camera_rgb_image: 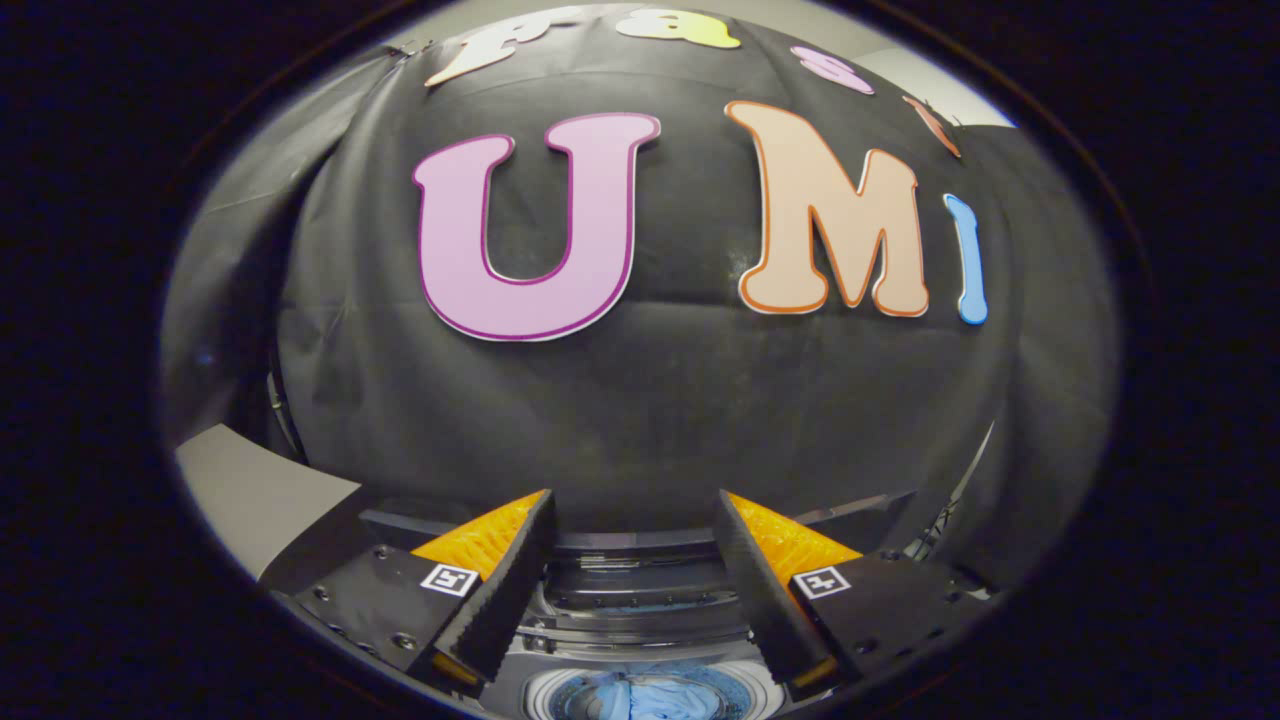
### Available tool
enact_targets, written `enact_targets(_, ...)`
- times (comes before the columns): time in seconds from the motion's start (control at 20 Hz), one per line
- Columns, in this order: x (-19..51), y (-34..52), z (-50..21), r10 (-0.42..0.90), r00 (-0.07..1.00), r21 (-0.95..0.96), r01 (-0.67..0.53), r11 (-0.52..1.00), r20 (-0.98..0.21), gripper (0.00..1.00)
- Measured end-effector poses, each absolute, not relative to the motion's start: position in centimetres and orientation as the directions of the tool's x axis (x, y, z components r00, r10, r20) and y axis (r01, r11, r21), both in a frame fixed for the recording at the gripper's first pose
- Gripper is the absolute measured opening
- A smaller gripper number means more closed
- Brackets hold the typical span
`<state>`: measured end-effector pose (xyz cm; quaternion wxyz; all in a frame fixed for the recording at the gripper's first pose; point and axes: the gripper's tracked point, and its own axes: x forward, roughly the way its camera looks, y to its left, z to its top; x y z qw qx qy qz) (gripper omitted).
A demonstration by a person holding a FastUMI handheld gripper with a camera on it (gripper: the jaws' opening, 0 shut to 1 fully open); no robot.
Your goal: Put the clothes into the washing machine and then close the washing machine lid.
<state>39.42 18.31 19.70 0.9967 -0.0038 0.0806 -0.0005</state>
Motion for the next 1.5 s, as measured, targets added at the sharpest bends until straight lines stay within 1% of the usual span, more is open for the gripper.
enact_targets(0.1,37.8,18.1,19.6,0.006,0.990,-0.014,-0.008,1.000,-0.140,0.98)
enact_targets(0.15,37.0,17.8,19.1,-0.001,0.987,-0.010,-0.001,1.000,-0.160,0.98)
enact_targets(0.2,36.0,17.1,15.6,-0.023,0.965,-0.038,0.014,0.999,-0.260,0.98)
enact_targets(0.25,34.5,16.8,12.5,-0.021,0.930,-0.073,-0.006,0.997,-0.366,0.98)
enact_targets(0.3,33.1,16.9,10.6,0.017,0.922,-0.083,-0.053,0.995,-0.386,0.98)
enact_targets(0.35,32.7,17.7,10.2,0.046,0.935,-0.093,-0.083,0.992,-0.351,0.98)
enact_targets(0.4,32.1,17.9,10.3,0.049,0.944,-0.102,-0.087,0.991,-0.326,0.98)
enact_targets(0.55,30.5,18.2,11.4,0.091,0.957,-0.099,-0.123,0.987,-0.277,0.98)
enact_targets(0.75,30.5,17.6,15.1,0.085,0.977,-0.121,-0.111,0.986,-0.196,0.98)
enact_targets(0.95,33.0,17.5,18.6,0.068,0.987,-0.141,-0.088,0.986,-0.146,0.98)
enact_targets(1.15,38.4,18.1,21.8,0.038,0.996,-0.146,-0.050,0.988,-0.085,0.98)
enact_targets(1.25,41.6,18.7,22.3,0.025,0.996,-0.121,-0.034,0.992,-0.080,0.98)
enact_targets(1.4,45.7,19.3,20.7,0.002,0.991,-0.078,-0.013,0.997,-0.137,0.98)
enact_targets(1.45,46.3,18.9,19.4,-0.018,0.985,-0.090,0.002,0.996,-0.174,0.98)
enact_targets(1.5,45.7,19.0,18.8,-0.003,0.984,-0.072,-0.011,0.997,-0.180,0.98)
